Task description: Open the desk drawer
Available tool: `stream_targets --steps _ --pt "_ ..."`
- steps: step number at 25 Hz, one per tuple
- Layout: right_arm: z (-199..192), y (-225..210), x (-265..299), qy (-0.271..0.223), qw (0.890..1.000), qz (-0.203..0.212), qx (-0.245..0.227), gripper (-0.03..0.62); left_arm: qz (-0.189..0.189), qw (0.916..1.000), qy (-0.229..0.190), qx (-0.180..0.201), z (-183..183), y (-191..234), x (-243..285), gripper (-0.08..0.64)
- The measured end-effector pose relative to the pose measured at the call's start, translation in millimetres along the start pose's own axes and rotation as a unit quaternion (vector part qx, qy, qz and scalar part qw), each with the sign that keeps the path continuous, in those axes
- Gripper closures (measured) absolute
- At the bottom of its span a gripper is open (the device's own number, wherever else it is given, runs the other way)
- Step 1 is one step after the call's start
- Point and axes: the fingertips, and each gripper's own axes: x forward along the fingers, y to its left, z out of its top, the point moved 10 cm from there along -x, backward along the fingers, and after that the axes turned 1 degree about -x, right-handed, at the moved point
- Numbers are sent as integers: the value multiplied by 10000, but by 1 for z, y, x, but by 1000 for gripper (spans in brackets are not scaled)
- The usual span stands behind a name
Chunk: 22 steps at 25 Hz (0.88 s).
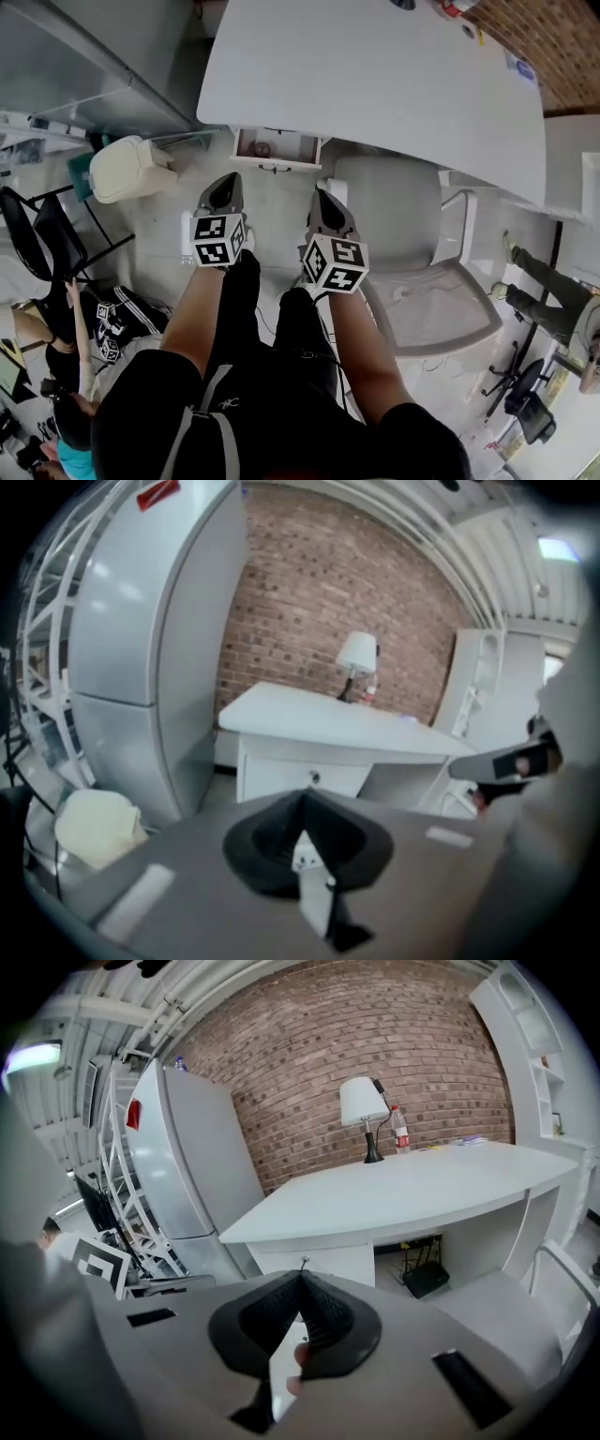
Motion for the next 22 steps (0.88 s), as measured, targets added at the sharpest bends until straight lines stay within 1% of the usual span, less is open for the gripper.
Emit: stream_targets --steps 3,6,8,9,12,14,17,20,22 --pt "24 12 -17 -237 9997 -35 -112 597 -92 9996 -140 226 40 -18 -22 563" --pt "49 23 -38 -416 9988 -30 -269 597 -205 9991 -244 278 77 -34 -45 563" --pt "65 29 -54 -543 9982 -6 -269 597 -285 9986 -293 326 98 -45 -61 563" --pt "74 31 -61 -624 9979 24 -183 597 -328 9983 -314 373 108 -50 -67 563" --pt "105 31 -80 -902 9951 180 351 597 -468 9963 -438 572 142 -72 -80 563" --pt "125 31 -93 -1092 9926 172 495 597 -604 9940 -595 692 163 -90 -90 563" --pt "152 31 -112 -1361 9901 54 326 597 -852 9900 -760 823 190 -117 -104 563" --pt "175 33 -131 -1663 9860 -62 47 597 -1156 9861 -750 933 212 -138 -116 563" --pt "188 35 -145 -1814 9833 -86 -66 597 -1285 9834 -796 1003 225 -150 -126 563"
